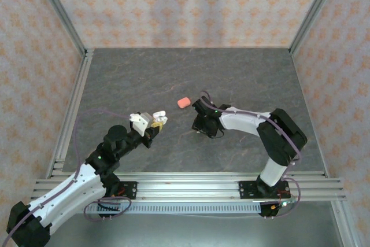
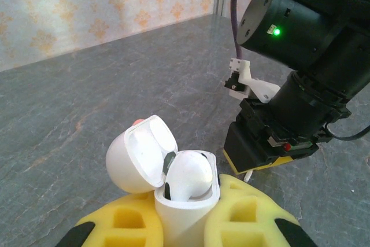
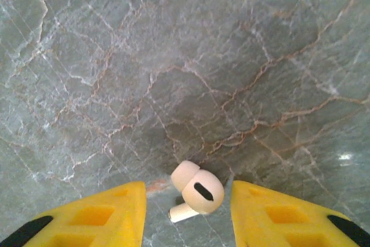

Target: Insert wireless bluetooth earbuds into charging case

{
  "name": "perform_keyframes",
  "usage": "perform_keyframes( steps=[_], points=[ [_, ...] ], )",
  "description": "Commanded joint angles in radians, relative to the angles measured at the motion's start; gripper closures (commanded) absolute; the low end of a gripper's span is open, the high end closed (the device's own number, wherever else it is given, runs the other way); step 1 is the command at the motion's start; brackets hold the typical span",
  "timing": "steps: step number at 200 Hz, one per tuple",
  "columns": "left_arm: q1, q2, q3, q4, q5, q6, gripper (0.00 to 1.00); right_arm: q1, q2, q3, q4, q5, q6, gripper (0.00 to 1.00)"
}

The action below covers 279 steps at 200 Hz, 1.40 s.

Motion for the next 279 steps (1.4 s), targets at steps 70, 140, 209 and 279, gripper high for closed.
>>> perform_keyframes(
  steps=[70, 140, 209, 279],
  points=[
    [-0.007, 0.015, 0.001, 0.034, -0.005, 0.021, 1.0, 0.003, 0.095, 0.133, -0.174, 0.063, -0.119, 0.66],
    [-0.007, 0.042, 0.018, 0.039, 0.002, 0.03, 1.0, 0.032, 0.123, 0.18, -0.239, 0.092, -0.155, 0.64],
    [-0.007, 0.057, 0.027, 0.047, 0.019, 0.02, 1.0, 0.031, 0.165, 0.239, -0.276, 0.113, -0.191, 0.65],
    [-0.007, 0.055, 0.03, 0.034, 0.022, 0.012, 1.0, 0.03, 0.185, 0.257, -0.255, 0.102, -0.211, 0.66]
  ],
)
